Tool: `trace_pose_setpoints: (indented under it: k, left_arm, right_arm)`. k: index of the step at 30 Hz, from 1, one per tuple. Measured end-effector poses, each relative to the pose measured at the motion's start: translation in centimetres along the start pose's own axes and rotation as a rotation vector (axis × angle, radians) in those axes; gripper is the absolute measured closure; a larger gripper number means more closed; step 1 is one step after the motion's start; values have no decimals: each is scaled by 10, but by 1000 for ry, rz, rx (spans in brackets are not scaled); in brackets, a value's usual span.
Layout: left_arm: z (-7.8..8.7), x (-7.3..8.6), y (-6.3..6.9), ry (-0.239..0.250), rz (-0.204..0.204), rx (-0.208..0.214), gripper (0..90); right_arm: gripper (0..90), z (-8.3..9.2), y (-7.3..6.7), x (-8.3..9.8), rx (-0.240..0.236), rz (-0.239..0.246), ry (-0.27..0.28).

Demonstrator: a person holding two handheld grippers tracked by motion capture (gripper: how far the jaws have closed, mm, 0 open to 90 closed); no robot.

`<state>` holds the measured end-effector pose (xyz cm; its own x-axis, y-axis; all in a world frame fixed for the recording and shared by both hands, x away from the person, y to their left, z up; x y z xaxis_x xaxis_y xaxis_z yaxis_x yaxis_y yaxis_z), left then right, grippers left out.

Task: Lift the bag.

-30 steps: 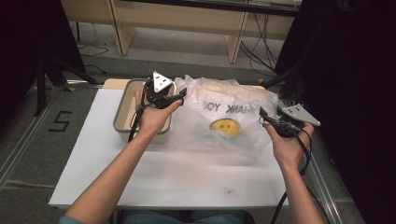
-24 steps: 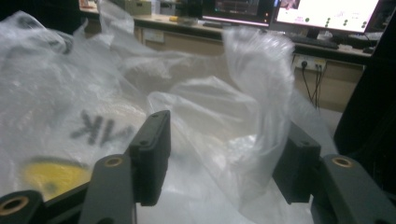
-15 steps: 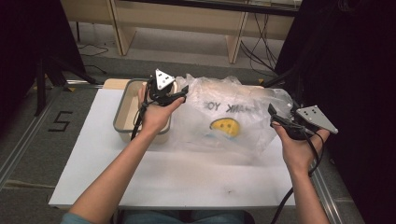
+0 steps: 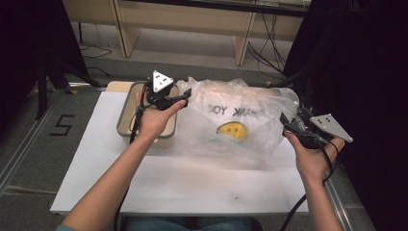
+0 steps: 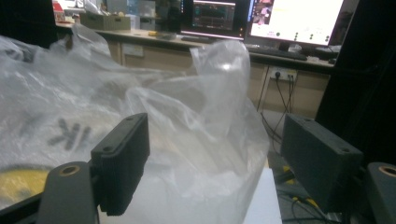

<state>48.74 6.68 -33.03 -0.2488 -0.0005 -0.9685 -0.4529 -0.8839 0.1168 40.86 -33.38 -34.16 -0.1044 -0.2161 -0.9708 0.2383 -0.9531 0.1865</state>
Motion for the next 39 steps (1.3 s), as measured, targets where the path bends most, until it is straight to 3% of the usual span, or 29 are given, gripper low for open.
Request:
trace_pose_setpoints:
  k: [7, 19, 27, 39]
  left_arm:
    - [8, -7, 0, 37, 18, 4, 307]
    - [14, -17, 3, 74, 36, 27, 297]
    - [21, -25, -5, 91, 43, 14, 297]
    - [38, -23, -22, 85, 40, -17, 292]
  right_arm:
    - [265, 1, 4, 9, -2, -16, -26]
    - [275, 0, -1, 9, -16, -11, -28]
    - [276, 2, -2, 9, -22, -1, -34]
    - [281, 8, 1, 15, -35, 0, -50]
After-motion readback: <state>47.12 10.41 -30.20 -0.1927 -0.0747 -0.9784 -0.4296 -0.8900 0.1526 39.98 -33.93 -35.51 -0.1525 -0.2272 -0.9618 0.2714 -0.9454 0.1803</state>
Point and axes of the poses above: each handheld gripper's, and its own axes: z roughly backward along the jaws, x roughly out of its underside, y roughly to its right, the point moved 2 cm from there along -z, roughly forward along the jaws, and after that the axes turned 4 degrees about z, right-handed, at the moved point
